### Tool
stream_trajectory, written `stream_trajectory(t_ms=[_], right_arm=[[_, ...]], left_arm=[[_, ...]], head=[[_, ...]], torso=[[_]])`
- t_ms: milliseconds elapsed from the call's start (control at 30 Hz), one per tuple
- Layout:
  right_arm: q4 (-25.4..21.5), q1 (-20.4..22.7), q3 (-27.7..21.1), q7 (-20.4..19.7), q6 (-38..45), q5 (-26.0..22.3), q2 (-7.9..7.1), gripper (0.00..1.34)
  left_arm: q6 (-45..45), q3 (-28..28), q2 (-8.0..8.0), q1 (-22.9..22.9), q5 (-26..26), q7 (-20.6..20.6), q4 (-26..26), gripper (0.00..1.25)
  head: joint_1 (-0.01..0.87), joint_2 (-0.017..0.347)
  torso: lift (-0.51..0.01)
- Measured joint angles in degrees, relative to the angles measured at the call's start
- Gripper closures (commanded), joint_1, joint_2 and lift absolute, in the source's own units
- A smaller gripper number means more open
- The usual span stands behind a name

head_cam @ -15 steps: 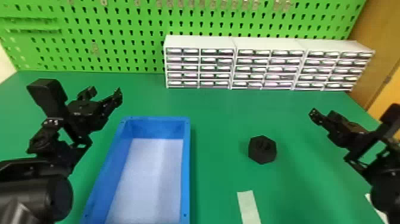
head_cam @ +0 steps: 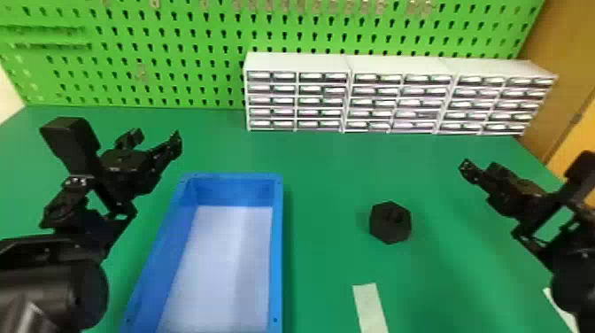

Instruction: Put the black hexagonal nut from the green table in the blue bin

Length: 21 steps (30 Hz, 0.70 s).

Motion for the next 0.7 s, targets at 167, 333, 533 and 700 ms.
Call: stream_trajectory(t_ms=[167, 333, 533, 700], right_arm=[[-0.1, 0.0, 0.0, 0.0, 0.1, 0.1, -0.02, 0.43], [-0.1, 0.0, 0.0, 0.0, 0.2, 0.3, -0.02, 0.43], [-0.2, -0.1, -0.1, 0.0, 0.4, 0.4, -0.10, 0.43], [-1.0, -0.2, -0.3, -0.1, 1.9, 1.4, -0.33, 0.43]], left_arm=[[0.0, 0.0, 0.00, 0.0, 0.0, 0.0, 0.0, 0.47], [0.0, 0.0, 0.00, 0.0, 0.0, 0.0, 0.0, 0.47], [0.0, 0.0, 0.00, 0.0, 0.0, 0.0, 0.0, 0.47], [0.0, 0.1, 0.00, 0.0, 0.0, 0.0, 0.0, 0.47]], head=[[0.691, 0.009], [0.691, 0.009], [0.691, 0.009], [0.691, 0.009]], torso=[[-0.097], [-0.097], [-0.097], [-0.097]])
